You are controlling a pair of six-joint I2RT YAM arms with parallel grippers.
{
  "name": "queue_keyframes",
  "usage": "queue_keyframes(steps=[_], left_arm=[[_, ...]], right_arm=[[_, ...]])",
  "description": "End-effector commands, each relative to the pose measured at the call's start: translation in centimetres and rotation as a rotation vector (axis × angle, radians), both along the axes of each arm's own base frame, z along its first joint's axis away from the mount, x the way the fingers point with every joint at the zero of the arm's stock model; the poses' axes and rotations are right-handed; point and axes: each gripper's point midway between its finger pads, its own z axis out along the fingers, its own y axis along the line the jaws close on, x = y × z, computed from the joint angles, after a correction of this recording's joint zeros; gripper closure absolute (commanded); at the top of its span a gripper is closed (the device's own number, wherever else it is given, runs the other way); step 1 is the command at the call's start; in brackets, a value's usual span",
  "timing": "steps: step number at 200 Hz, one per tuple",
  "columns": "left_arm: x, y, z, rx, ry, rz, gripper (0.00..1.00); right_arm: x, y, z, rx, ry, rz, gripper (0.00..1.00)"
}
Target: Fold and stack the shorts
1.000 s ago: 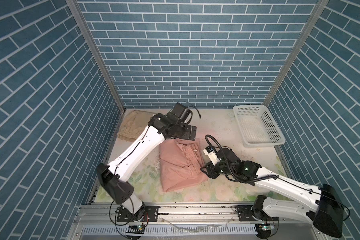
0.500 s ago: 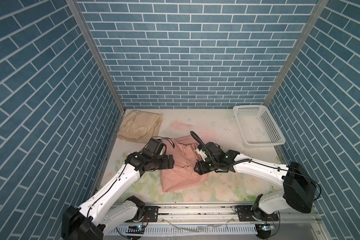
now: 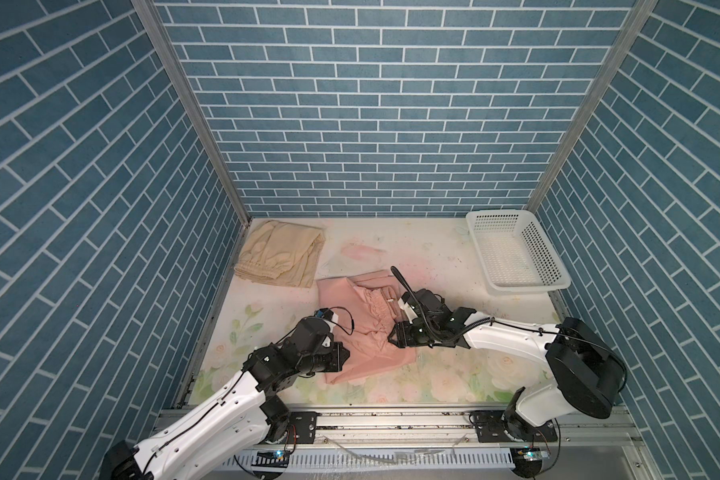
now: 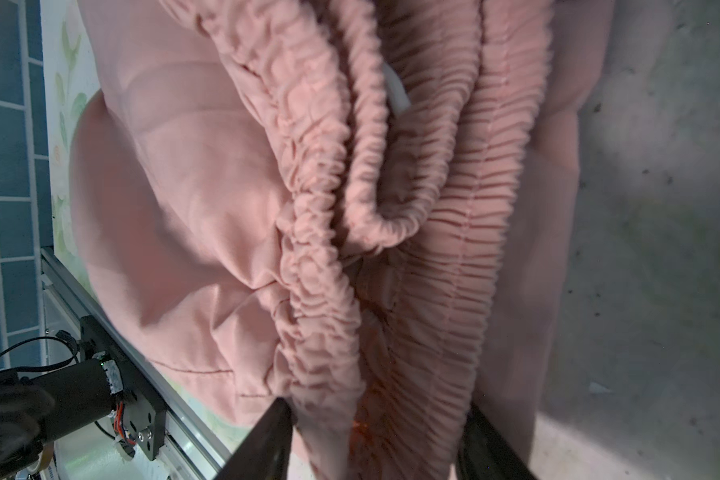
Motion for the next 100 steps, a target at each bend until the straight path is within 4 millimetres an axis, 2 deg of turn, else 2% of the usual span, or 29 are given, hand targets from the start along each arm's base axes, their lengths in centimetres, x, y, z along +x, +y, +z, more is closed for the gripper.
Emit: queue_keyframes(steps=[1, 21, 35, 53, 72, 83, 100], left_arm=[[-0.3, -1.7, -0.9, -0.044, 0.005, 0.015, 0.91], [-1.5, -3.0, -2.1, -0.016, -0.007, -0.034, 0.92], [-2.2, -3.4, -3.6, 0.02, 0.001, -0.058, 0.92], [-2.5, -3.7, -5.3, 0.044, 0.022, -0.064, 0.95], [-2.4, -4.1, -6.2, 0.034, 0.024, -0.06, 0.96], [-2.3, -3.6, -6.8, 0.062, 0.024, -0.045, 0.96], [-2.2, -2.5, -7.7, 0.12, 0.03, -0.017, 0.98]], right_arm=[[0.8, 1.0, 1.4, 0.077, -0.008, -0.033, 0.56], [0.8, 0.9, 2.0, 0.093, -0.008, -0.034, 0.84], [0.8, 0.6, 2.9, 0.101, -0.014, -0.037, 1.0], [0.2, 0.3, 3.8, 0.112, -0.007, -0.029, 1.0], [-0.5, -0.2, 4.5, 0.131, 0.018, -0.038, 1.0], [-0.8, -0.6, 4.8, 0.14, 0.023, -0.054, 1.0], [-1.3, -1.7, 4.1, 0.119, 0.028, -0.08, 1.0]])
